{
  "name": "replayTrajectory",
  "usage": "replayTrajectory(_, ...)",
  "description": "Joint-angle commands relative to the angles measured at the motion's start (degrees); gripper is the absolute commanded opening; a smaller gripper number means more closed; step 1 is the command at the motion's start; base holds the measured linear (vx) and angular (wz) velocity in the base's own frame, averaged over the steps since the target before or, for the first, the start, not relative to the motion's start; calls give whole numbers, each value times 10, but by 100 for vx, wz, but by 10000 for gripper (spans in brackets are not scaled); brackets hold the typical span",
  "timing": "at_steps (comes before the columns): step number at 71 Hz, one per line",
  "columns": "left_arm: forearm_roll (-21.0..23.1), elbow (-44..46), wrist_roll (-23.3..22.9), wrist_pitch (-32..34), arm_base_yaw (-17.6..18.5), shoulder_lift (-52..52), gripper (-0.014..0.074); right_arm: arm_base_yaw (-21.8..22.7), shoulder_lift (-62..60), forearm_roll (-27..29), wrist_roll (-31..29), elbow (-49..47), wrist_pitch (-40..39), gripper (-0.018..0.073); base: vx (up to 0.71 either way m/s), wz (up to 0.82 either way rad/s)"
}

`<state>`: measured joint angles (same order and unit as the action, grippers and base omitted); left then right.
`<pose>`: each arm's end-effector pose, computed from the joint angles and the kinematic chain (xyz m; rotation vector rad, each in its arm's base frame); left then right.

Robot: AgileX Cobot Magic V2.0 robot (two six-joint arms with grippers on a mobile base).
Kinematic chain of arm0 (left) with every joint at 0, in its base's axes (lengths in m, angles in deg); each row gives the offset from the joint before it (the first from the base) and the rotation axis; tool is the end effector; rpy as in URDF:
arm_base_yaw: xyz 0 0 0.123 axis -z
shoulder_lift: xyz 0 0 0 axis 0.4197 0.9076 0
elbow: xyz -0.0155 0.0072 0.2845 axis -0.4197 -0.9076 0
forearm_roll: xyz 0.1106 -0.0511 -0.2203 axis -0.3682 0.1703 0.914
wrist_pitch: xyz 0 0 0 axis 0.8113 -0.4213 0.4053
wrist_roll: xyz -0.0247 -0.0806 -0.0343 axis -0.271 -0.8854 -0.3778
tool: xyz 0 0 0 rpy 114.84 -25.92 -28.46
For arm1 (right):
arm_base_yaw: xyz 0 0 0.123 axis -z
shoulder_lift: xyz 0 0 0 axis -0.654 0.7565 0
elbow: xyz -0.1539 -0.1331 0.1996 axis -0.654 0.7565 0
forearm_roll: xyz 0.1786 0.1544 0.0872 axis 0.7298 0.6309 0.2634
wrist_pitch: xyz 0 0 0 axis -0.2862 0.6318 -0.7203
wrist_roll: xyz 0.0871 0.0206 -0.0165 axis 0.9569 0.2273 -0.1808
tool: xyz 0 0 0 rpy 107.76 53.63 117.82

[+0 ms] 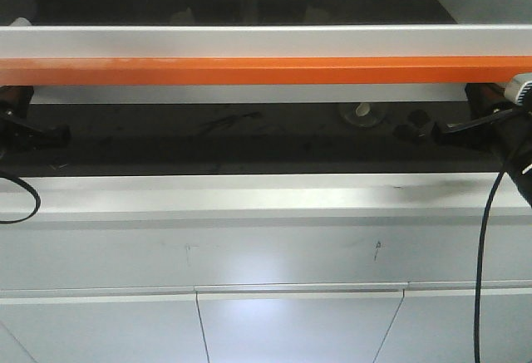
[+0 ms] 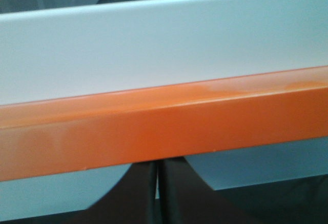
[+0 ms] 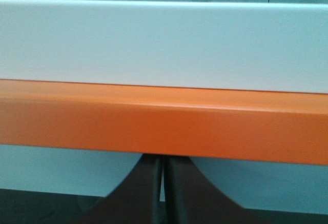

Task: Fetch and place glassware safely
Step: 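Lift the orange sash handle upward with both grippers, then release the sash and lower the right gripper toward the worktop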

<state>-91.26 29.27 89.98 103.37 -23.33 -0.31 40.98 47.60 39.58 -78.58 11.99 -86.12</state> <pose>0.2868 -0.0109 0.2761 0.1204 1.5631 0.0200 0.2951 0.0096 0.2547 -0.1192 1.4962 0.0523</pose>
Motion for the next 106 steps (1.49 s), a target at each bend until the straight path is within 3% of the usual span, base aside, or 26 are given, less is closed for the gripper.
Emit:
replayTrajectory(1, -8, 66, 0, 130, 0, -28, -7, 2, -14, 5, 2, -73, -53, -1, -3, -1)
replayTrajectory(9, -8, 106, 0, 117, 0, -28, -7, 2, -20, 4, 2, -136, -16, -1, -4, -1)
replayTrajectory(51, -8, 185, 0, 86, 0, -28, -7, 2, -31, -26, 3, -246, 55, -1, -4, -3)
replayTrajectory(70, -13, 215, 0, 61, 0, -45, -7, 2, -76, -26, 3, -246, 81, -1, 0, 0)
replayTrajectory(82, -13, 215, 0, 4, 0, -73, -7, 1, -85, -26, 11, -245, 105, -1, 0, 0)
replayTrajectory(90, -12, 215, 0, -32, 0, -86, -7, 1, -87, -26, 47, -243, 116, -1, 0, 0)
replayTrajectory(106, -12, 187, -16, -48, 0, -105, -7, 1, -114, -70, 67, -189, 102, -1, 0, 0)
